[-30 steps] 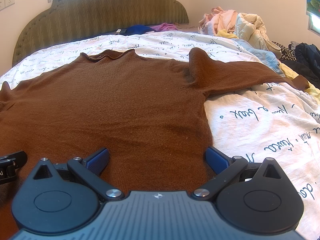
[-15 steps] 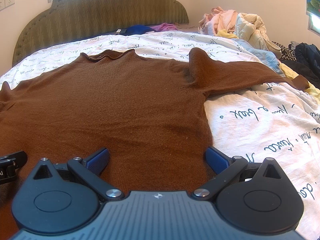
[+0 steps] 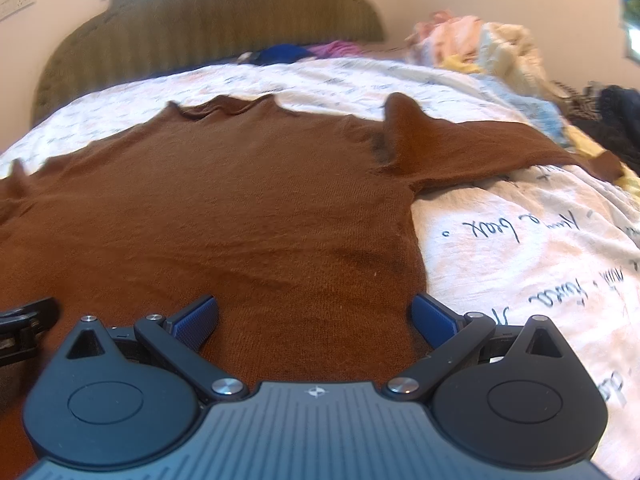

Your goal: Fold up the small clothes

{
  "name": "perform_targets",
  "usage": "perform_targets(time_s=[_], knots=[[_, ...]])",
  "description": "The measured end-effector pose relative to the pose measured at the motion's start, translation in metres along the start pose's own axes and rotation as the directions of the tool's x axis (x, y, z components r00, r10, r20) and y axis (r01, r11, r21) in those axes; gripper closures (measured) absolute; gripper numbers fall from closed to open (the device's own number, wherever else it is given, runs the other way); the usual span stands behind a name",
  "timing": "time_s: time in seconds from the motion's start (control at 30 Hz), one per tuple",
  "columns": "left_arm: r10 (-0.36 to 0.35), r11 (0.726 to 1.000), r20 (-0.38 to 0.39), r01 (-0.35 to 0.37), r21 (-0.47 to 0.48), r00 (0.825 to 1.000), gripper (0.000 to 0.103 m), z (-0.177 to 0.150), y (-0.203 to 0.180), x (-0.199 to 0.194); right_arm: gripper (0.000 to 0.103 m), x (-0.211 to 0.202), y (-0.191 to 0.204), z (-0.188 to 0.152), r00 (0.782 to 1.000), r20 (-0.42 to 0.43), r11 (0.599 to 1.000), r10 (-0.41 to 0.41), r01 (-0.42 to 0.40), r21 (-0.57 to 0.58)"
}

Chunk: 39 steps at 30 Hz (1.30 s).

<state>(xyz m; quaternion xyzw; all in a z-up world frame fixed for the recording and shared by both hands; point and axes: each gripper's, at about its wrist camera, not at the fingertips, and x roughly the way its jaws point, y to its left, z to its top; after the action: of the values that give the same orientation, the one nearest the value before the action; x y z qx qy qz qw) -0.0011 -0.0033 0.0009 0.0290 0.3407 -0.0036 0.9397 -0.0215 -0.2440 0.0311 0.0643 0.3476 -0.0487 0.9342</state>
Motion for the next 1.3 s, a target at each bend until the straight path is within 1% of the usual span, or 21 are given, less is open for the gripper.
perform_targets(time_s=[0.07,0.13,0.2,0.27,0.3,0.37,0.47,0.53,0.6,0.63,0.67,0.83,0.9,0.93,0.97,1.03,1.1,1.13,1.17,1.23,1.3], knots=[[-0.001,1.000,0.002,0.001,0.002,1.000,0.000,0.000,-0.001,0.000,0.000,-0.027,-0.028,0.010,0.991,0.097,0.993,0.094,-0.100,0.063],[-0.004,1.000,0.000,0.004,-0.002,1.000,0.000,0.000,0.000,-0.001,0.000,-0.049,-0.069,0.024,0.960,0.238,0.972,0.148,-0.185,0.144],[-0.006,1.000,-0.001,0.006,-0.004,1.000,0.000,0.000,0.000,0.000,0.000,-0.059,-0.119,0.035,0.925,0.354,0.944,0.135,-0.229,0.238],[-0.006,1.000,-0.001,0.006,-0.004,1.000,0.000,0.000,0.000,-0.001,0.000,-0.058,-0.176,0.046,0.895,0.433,0.902,0.103,-0.268,0.338],[-0.007,1.000,-0.001,0.007,-0.005,1.000,0.000,0.000,0.000,-0.001,0.000,-0.051,-0.204,0.052,0.895,0.437,0.880,0.086,-0.274,0.388],[-0.007,1.000,-0.001,0.007,-0.005,1.000,0.000,0.000,0.000,-0.001,0.000,-0.032,-0.262,0.064,0.918,0.397,0.817,0.029,-0.250,0.520],[-0.007,1.000,-0.001,0.007,-0.004,1.000,0.000,0.000,-0.001,-0.001,0.000,0.006,-0.344,0.066,0.937,0.349,0.667,-0.018,-0.249,0.702],[-0.007,1.000,-0.001,0.007,-0.005,1.000,0.000,0.000,0.000,-0.001,0.001,0.033,-0.385,0.063,0.947,0.310,0.571,-0.086,-0.208,0.794],[-0.006,1.000,-0.002,0.006,-0.002,1.000,0.000,0.000,-0.001,0.000,0.014,0.051,-0.415,0.058,0.951,0.286,0.504,-0.114,-0.192,0.842],[-0.006,1.000,-0.003,0.006,-0.002,1.000,0.000,0.000,-0.002,0.000,0.027,0.060,-0.424,0.057,0.953,0.278,0.485,-0.117,-0.190,0.854],[-0.006,1.000,-0.003,0.006,-0.002,1.000,0.000,0.000,-0.002,0.000,0.033,0.068,-0.431,0.056,0.956,0.273,0.476,-0.108,-0.192,0.858],[-0.006,1.000,-0.003,0.006,-0.002,1.000,0.000,0.000,-0.002,0.000,0.041,0.098,-0.439,0.067,0.971,0.209,0.520,-0.113,-0.121,0.846],[-0.007,1.000,-0.003,0.007,-0.003,1.000,0.000,0.000,-0.002,0.000,0.064,0.103,-0.436,0.072,0.972,0.201,0.559,-0.124,-0.099,0.823],[-0.008,1.000,-0.003,0.008,-0.004,1.000,0.000,-0.001,-0.002,0.000,0.088,0.105,-0.436,0.074,0.972,0.192,0.574,-0.134,-0.082,0.815],[-0.007,1.000,-0.003,0.007,-0.003,1.000,0.000,0.000,-0.002,0.000,0.097,0.105,-0.435,0.075,0.971,0.190,0.579,-0.146,-0.072,0.812],[-0.010,1.000,-0.003,0.010,-0.006,1.000,0.000,-0.001,-0.003,0.001,0.097,0.096,-0.430,0.076,0.961,0.215,0.596,-0.173,-0.071,0.800],[-0.013,1.000,-0.002,0.013,-0.009,1.000,0.000,-0.001,-0.003,0.001,0.098,0.082,-0.418,0.084,0.950,0.261,0.612,-0.170,-0.105,0.784],[-0.014,1.000,-0.002,0.014,-0.011,1.000,0.000,-0.001,-0.003,0.001,0.098,0.074,-0.407,0.091,0.944,0.289,0.634,-0.157,-0.127,0.763],[-0.016,1.000,-0.001,0.016,-0.012,1.000,0.000,-0.001,-0.003,0.002,0.098,0.064,-0.389,0.101,0.938,0.317,0.675,-0.138,-0.145,0.723],[-0.019,1.000,-0.001,0.019,-0.017,1.000,0.000,0.000,-0.002,0.002,0.098,0.046,-0.339,0.121,0.926,0.374,0.749,-0.057,-0.208,0.629],[-0.022,1.000,0.000,0.022,-0.021,1.000,0.000,0.000,-0.001,0.002,0.098,0.037,-0.276,0.139,0.907,0.413,0.793,0.086,-0.313,0.523]])
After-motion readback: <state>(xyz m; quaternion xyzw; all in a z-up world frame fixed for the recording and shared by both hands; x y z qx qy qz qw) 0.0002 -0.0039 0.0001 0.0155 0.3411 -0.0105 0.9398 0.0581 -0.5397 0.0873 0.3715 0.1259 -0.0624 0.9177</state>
